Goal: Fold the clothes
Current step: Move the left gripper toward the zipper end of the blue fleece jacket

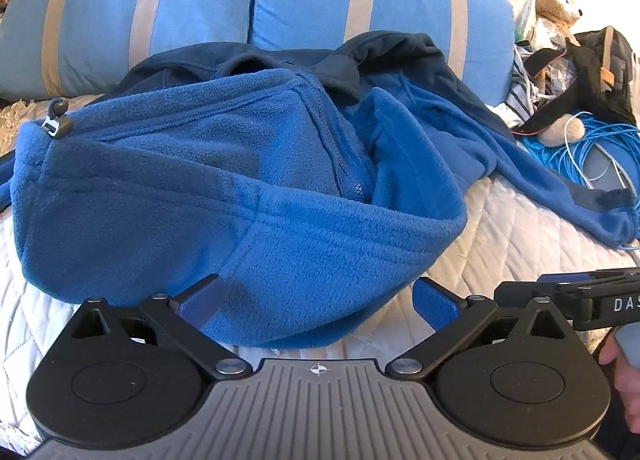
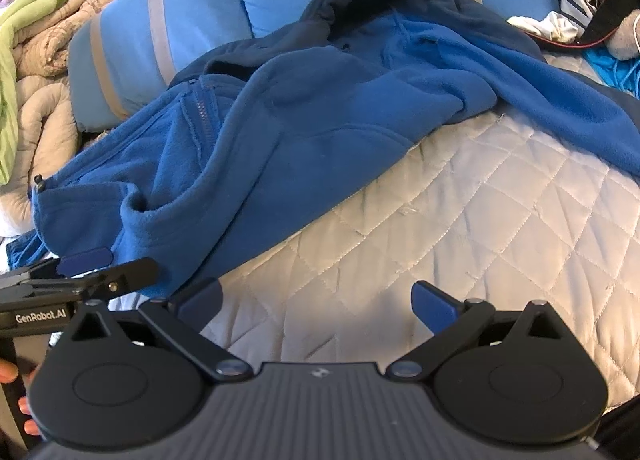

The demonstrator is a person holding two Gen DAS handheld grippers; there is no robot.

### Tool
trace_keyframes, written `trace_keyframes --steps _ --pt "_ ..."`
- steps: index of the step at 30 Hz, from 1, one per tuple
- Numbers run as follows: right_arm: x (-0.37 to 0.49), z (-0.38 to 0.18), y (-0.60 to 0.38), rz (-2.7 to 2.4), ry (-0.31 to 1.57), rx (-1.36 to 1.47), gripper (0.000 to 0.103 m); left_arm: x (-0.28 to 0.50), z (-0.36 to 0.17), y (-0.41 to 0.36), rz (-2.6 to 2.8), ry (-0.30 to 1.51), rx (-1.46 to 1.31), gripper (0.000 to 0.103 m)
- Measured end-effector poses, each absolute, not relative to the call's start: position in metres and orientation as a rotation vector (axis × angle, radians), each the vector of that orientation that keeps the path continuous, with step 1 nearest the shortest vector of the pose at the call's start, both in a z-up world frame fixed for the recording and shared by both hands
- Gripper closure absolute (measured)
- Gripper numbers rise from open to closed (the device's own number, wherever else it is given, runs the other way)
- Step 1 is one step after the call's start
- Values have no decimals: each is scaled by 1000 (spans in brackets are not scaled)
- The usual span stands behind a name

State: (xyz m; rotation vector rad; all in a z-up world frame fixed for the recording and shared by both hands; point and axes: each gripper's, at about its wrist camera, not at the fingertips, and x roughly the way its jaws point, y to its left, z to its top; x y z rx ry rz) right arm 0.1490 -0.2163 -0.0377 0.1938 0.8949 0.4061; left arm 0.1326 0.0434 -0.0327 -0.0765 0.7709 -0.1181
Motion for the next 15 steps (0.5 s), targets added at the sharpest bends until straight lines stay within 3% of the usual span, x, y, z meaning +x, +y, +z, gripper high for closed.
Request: trace_keyframes --steps 15 --pt "137 -29 -207 426 839 163 0 109 -23 52 -9 673 -59 1"
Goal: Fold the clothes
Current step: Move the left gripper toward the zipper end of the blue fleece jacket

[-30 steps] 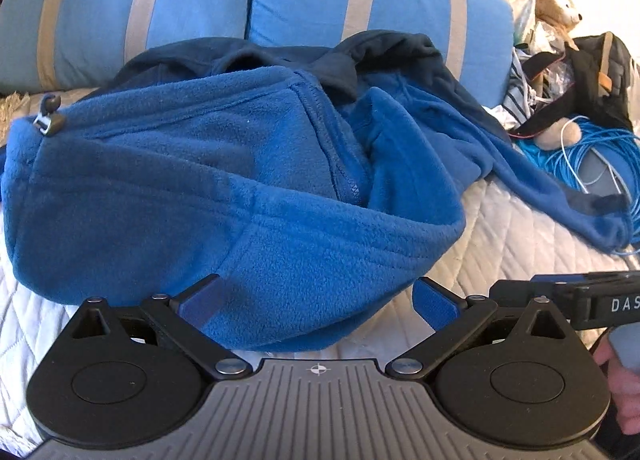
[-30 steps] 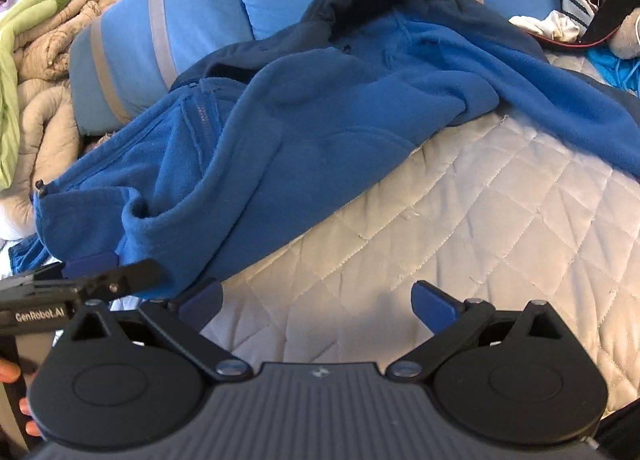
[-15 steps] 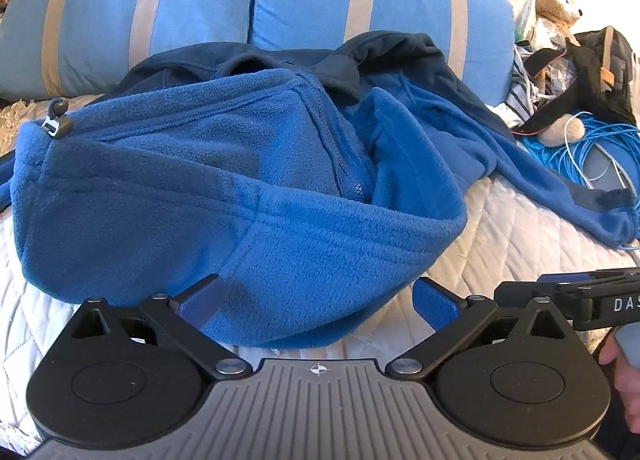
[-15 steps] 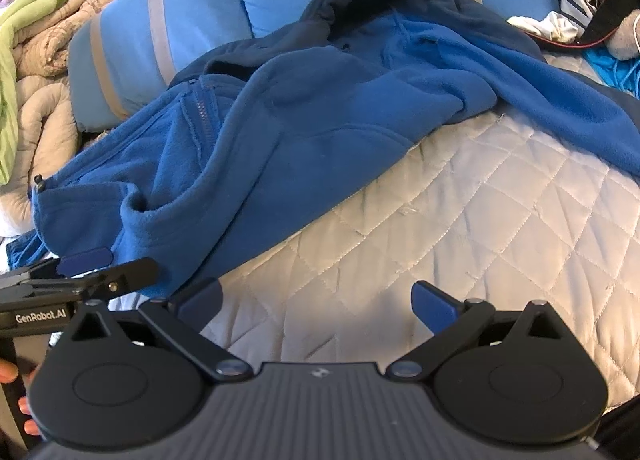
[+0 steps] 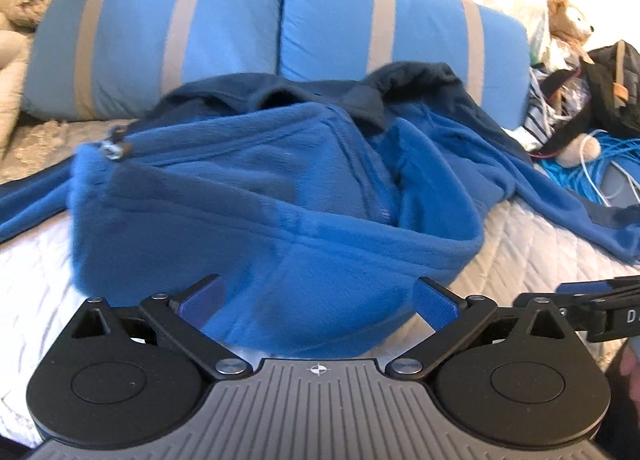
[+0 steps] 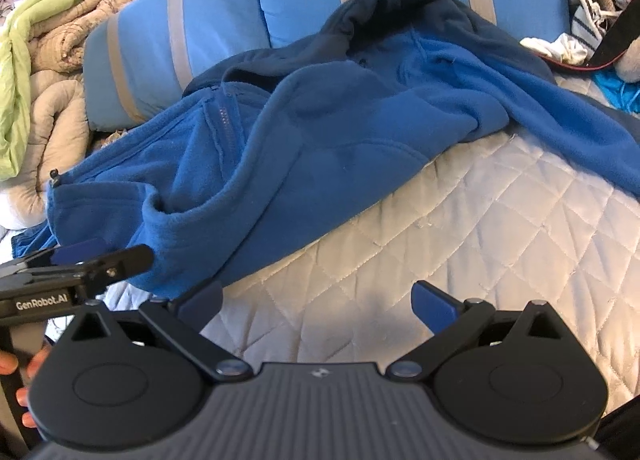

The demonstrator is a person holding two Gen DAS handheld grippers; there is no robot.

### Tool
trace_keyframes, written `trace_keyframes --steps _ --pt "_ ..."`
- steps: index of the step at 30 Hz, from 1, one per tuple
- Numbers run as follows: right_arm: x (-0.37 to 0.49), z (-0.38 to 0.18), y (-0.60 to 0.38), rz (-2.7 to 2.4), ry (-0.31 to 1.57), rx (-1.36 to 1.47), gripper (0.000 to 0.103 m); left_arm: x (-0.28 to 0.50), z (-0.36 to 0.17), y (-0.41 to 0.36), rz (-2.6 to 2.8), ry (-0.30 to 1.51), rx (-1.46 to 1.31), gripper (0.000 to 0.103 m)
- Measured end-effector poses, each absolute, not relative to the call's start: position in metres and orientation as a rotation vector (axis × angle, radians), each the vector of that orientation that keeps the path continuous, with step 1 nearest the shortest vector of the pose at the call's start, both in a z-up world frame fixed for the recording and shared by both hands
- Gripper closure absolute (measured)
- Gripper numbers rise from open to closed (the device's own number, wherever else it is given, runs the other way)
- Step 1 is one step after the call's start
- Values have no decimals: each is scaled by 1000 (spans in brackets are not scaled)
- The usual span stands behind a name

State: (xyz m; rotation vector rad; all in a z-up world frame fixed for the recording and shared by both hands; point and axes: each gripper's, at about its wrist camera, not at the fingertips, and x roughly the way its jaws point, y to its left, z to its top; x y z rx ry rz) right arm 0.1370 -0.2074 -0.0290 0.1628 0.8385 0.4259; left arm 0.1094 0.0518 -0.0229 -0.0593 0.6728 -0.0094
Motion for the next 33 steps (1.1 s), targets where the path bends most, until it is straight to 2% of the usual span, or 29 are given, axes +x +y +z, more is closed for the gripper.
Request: trace_keyframes --steps 10,18,27,33 --pt "115 -24 -206 405 792 141 0 82 -28 51 23 648 -59 1" --pt "112 -25 -208 395 795 153 0 65 -8 54 149 533 12 1" --pt "116 -29 -212 415 836 224 0 73 9 56 357 457 263 2" --pt "116 -29 -210 421 841 225 0 102 1 53 341 487 410 9"
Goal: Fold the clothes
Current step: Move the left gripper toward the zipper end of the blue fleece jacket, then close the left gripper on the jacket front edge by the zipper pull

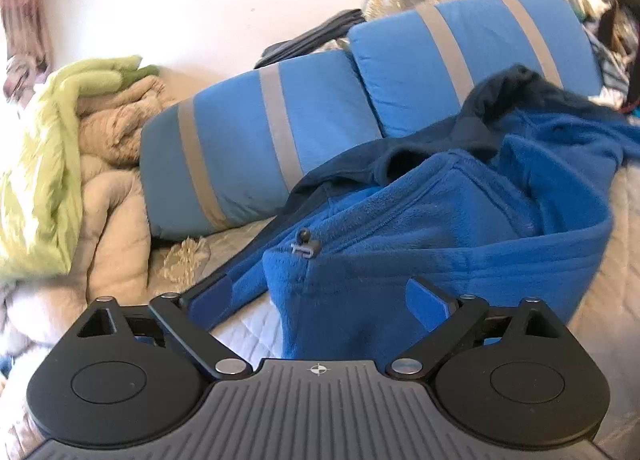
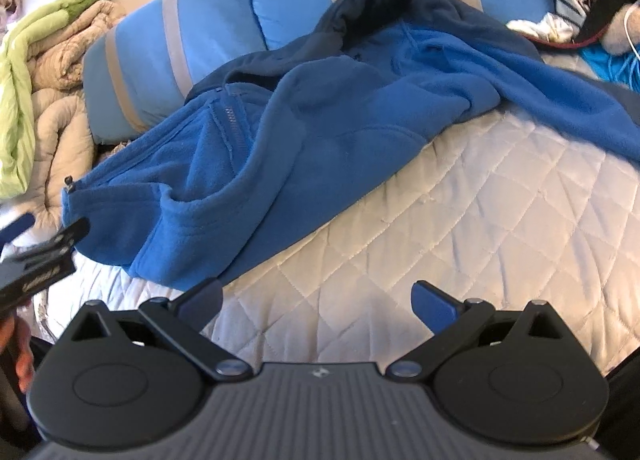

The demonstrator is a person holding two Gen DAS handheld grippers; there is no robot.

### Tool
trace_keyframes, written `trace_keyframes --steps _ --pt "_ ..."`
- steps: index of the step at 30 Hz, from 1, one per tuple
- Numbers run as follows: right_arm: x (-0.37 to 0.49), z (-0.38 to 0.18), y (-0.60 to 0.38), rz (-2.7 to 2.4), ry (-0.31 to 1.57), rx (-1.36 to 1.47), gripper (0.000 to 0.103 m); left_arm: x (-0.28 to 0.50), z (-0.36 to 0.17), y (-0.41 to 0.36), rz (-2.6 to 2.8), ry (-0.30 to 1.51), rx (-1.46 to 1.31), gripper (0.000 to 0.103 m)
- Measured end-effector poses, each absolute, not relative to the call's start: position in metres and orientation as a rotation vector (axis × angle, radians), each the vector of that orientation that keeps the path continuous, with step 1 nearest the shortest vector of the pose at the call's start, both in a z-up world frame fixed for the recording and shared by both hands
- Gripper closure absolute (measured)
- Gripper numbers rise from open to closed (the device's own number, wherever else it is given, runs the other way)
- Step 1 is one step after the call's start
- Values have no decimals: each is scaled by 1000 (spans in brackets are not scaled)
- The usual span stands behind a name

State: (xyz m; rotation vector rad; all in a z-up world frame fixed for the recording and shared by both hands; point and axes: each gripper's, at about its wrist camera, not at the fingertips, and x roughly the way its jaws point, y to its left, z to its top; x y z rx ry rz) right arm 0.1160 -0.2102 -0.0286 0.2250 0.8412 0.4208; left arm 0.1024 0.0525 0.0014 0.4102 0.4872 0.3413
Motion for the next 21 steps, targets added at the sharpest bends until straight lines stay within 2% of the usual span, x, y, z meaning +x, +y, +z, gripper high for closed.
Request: trace_keyframes --steps 6,9,11,15,21 --pt "116 -28 -204 425 838 203 0 120 -10 58 374 511 499 19" --pt "116 -28 -203 432 838 195 0 123 -12 59 374 511 499 31" --pt "116 -28 -202 437 835 190 0 124 -11 62 371 517 487 43" --pt "118 -29 -202 441 841 191 0 123 -10 62 375 510 475 56" --pt "119 -30 -203 445 848 197 0 118 -4 65 338 504 434 80"
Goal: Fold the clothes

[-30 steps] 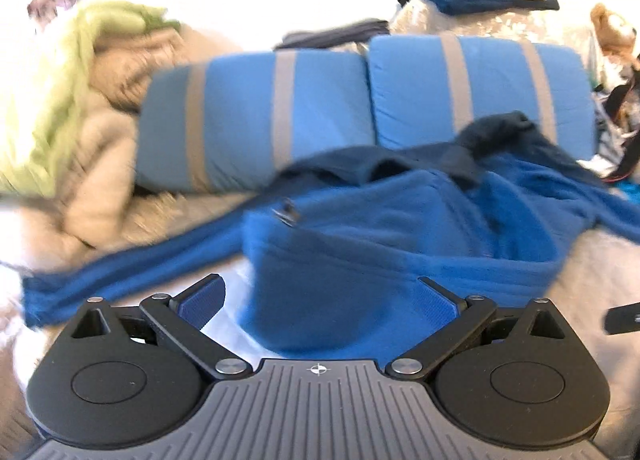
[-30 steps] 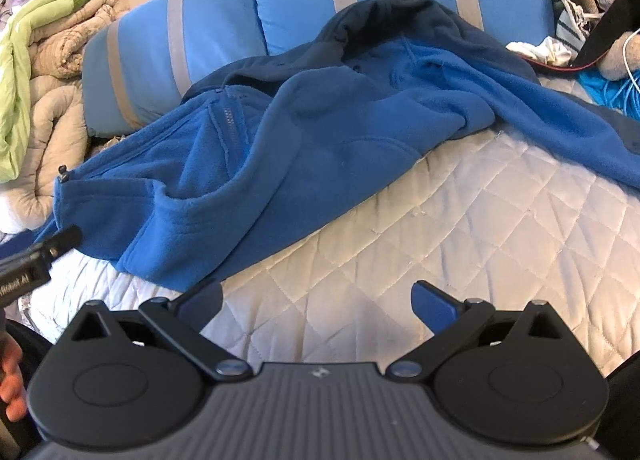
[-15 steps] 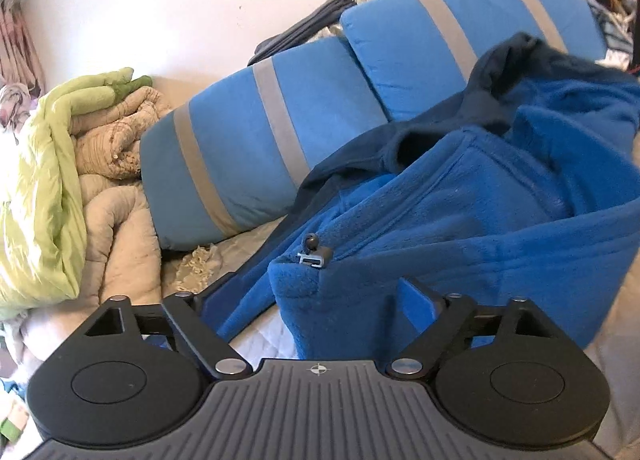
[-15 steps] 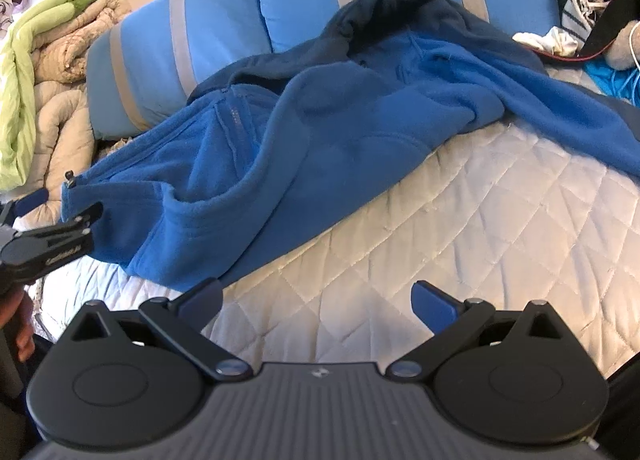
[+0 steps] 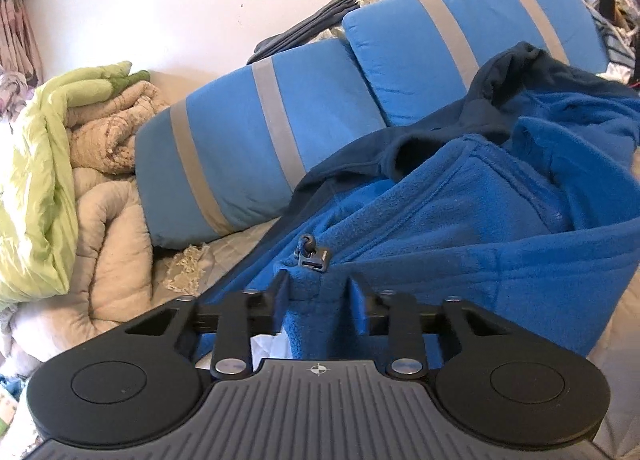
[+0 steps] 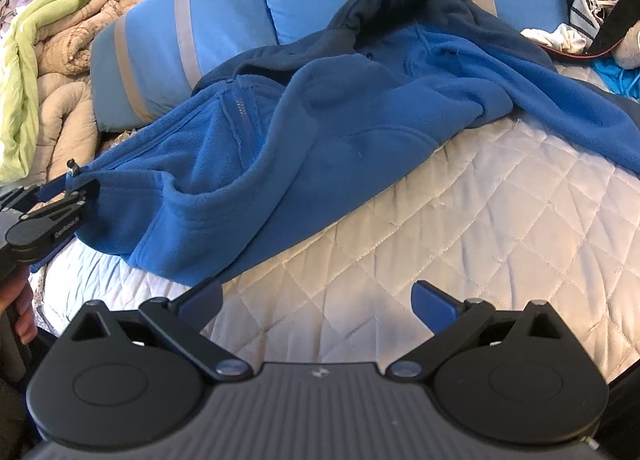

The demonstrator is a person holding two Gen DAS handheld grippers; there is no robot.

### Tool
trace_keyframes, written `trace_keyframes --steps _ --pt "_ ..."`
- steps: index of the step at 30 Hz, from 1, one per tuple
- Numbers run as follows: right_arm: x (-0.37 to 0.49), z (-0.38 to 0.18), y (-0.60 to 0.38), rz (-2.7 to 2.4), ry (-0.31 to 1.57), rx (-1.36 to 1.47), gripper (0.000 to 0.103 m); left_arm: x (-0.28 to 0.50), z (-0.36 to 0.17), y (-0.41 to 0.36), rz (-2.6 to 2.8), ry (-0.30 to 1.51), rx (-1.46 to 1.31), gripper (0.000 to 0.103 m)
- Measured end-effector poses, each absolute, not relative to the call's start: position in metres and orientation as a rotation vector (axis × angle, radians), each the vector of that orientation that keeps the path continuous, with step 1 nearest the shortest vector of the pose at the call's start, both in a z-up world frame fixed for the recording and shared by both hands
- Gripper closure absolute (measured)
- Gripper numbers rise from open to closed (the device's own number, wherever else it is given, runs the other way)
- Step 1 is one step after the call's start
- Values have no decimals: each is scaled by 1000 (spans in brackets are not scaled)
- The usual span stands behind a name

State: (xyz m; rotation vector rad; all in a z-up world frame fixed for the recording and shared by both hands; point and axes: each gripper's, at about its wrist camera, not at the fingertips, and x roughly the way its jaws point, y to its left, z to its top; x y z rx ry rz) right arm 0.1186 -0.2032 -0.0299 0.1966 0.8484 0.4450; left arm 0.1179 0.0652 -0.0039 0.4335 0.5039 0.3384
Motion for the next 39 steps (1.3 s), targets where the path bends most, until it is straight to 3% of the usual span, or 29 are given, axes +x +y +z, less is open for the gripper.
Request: trace_keyframes --steps 5,20,29,39 --pt "120 -31 -201 448 854 196 0 111 4 68 276 492 394 86" --pt "121 -32 -205 455 871 243 0 76 63 118 -111 445 428 86" --pt "119 -32 -206 444 878 232 0 58 52 163 -260 549 447 86" --pt "120 -36 -203 424 901 220 0 44 29 161 -387 671 553 86"
